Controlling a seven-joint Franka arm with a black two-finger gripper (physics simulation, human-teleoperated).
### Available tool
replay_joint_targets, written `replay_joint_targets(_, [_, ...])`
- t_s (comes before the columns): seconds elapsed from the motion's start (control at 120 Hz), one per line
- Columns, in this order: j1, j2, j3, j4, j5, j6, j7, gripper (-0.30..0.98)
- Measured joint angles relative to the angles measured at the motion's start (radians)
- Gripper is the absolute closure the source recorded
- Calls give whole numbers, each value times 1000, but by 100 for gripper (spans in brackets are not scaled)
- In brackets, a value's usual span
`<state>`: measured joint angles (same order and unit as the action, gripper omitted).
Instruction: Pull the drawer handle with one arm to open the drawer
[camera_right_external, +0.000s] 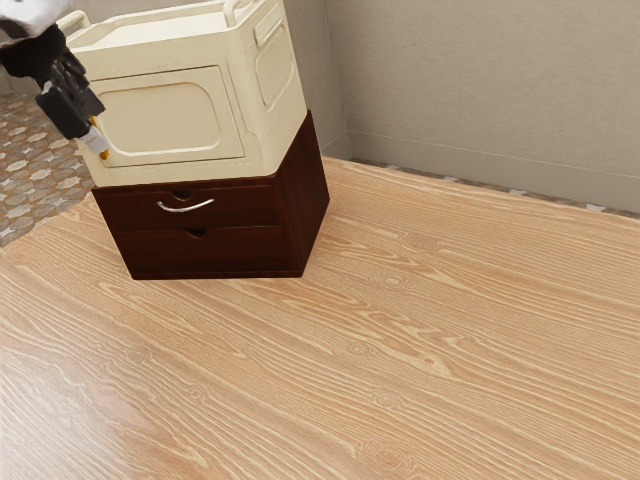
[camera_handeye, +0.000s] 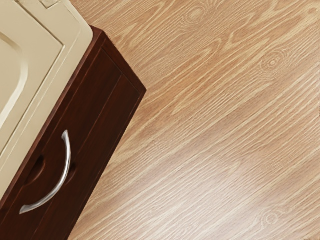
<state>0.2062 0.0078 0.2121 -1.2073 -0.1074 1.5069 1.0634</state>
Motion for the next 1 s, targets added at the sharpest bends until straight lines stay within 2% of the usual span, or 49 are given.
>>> replay_joint_targets(0.075, [15,5,-32,-58,-4,50,76,0])
replay_joint_targets(0.217, [12,-41,-71,-312,3,249,182,1])
replay_joint_targets(0.333, [-16,-64,-70,-442,78,439,237,5])
replay_joint_targets(0.467, [-16,-94,-46,-510,161,561,285,11])
replay_joint_targets(0.567, [16,-89,-15,-532,192,618,312,14])
replay_joint_targets(0.725, [40,7,-5,-523,200,693,341,18])
replay_joint_targets(1.0, [19,53,-6,-525,194,765,366,29])
